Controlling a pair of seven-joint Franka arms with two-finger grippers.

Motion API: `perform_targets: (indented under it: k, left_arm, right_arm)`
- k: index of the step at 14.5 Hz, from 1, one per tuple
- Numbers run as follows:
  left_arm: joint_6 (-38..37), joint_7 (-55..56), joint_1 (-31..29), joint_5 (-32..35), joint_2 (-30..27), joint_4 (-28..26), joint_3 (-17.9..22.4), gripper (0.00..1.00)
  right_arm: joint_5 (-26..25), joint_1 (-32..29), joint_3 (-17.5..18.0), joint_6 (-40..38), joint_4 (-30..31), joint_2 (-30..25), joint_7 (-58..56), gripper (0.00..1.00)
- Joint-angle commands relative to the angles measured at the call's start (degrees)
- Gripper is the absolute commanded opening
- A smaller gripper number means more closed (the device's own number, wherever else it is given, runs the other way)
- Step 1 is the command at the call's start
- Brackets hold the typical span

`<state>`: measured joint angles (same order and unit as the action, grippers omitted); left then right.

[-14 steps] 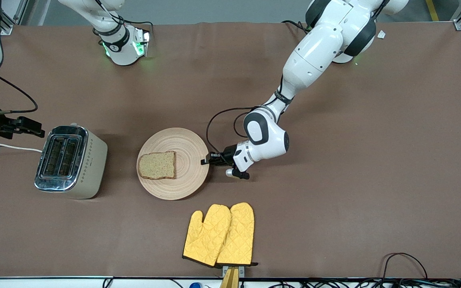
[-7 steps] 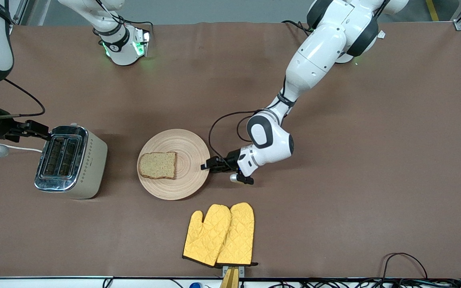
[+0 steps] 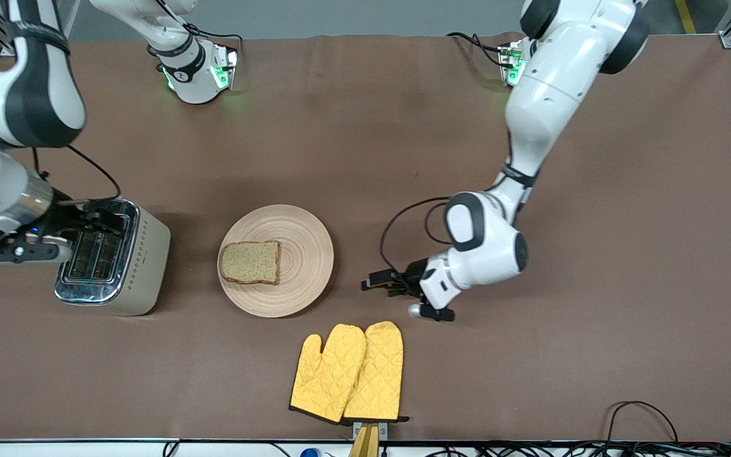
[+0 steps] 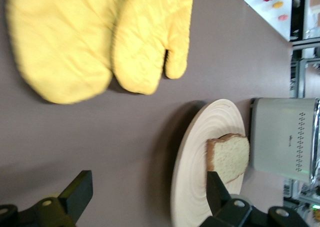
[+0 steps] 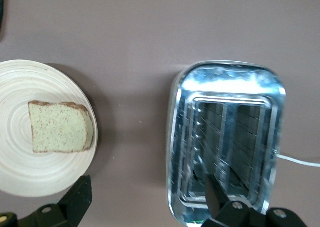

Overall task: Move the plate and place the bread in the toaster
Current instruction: 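Release the plate with the left gripper while the right gripper reaches the toaster, then lower the right gripper onto the bread slice and grasp it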

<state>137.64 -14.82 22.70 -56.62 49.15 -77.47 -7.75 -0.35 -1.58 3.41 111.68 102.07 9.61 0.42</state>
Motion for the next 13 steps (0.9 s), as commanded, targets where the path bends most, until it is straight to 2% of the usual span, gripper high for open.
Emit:
perform_targets:
  k: [1, 6, 10, 13]
  left_arm:
    - [-6.74, 0.40, -5.27, 8.33, -5.98, -4.97, -0.08, 1.00]
    - [-22.91, 0.05, -16.17, 27.67, -12.92, -4.62, -0.16, 1.00]
    - [-35.05, -0.21, -21.37, 39.10, -20.13, -4.62, -0.16, 1.00]
    - [-40.95, 0.31, -23.48, 44.74, -25.67, -4.62, -0.16, 1.00]
  right_arm:
    - [0.79, 3.24, -0.07, 3.54, 1.73, 1.72, 5.18, 1.00]
    - [0.79, 6.77, -0.07, 9.78, 1.99, 7.34, 10.82, 1.00]
    - [0.88, 9.75, -0.07, 14.87, 3.57, 10.51, 15.12, 1.00]
    - [0.88, 10.11, -0.07, 19.53, 7.52, 11.13, 15.40, 1.00]
